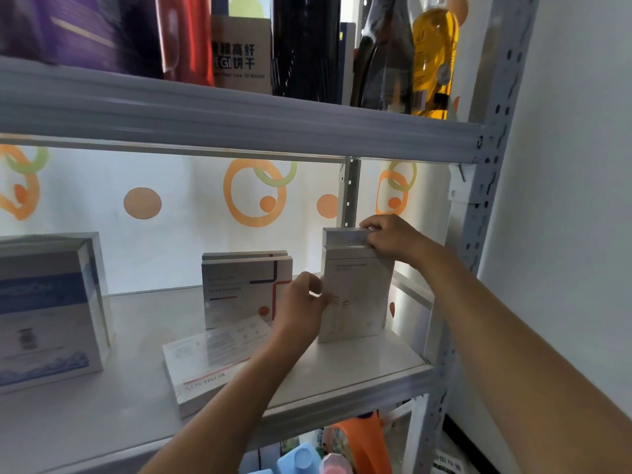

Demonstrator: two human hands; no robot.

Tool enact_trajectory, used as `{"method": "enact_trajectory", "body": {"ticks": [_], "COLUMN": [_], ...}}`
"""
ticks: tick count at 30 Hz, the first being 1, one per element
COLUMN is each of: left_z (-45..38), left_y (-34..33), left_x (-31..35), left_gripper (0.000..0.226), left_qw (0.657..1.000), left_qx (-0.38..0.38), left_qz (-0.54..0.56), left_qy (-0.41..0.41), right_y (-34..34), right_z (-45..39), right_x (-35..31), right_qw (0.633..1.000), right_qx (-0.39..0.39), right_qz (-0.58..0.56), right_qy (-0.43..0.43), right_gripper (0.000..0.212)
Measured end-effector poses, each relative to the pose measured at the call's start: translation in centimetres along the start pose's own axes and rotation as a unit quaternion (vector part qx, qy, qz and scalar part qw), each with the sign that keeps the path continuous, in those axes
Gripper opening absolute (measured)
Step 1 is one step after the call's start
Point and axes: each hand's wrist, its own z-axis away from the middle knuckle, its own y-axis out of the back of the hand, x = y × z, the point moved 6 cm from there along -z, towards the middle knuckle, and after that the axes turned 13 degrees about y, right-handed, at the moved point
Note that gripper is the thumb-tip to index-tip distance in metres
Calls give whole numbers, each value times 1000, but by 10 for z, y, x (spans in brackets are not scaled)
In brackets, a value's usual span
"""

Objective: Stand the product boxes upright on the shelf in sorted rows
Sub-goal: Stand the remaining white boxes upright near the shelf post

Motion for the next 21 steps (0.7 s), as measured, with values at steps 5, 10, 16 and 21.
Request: {"method": "enact_trajectory", "body": {"ticks": [5,10,16,21], "left_z": [9,16,16,12], "left_y": [31,67,97,107], "left_x": [-8,-14,-24,-31], "left_gripper": [13,11,12,11], "left_qw": [1000,998,995,987], "left_qx": [14,29,75,108], "left_qz": [-1,41,55,106], "left_qy": [1,26,30,55], "right_y": [1,3,7,12], "right_z": [-1,6,12,13], "right_x": [-1,0,-2,2], "right_qw": [1000,999,998,998], "right_qx": [-13,-19,-18,-27], "right_qz": [10,20,28,18], "right_qy": [20,47,48,46], "right_gripper": [36,27,28,27]}}
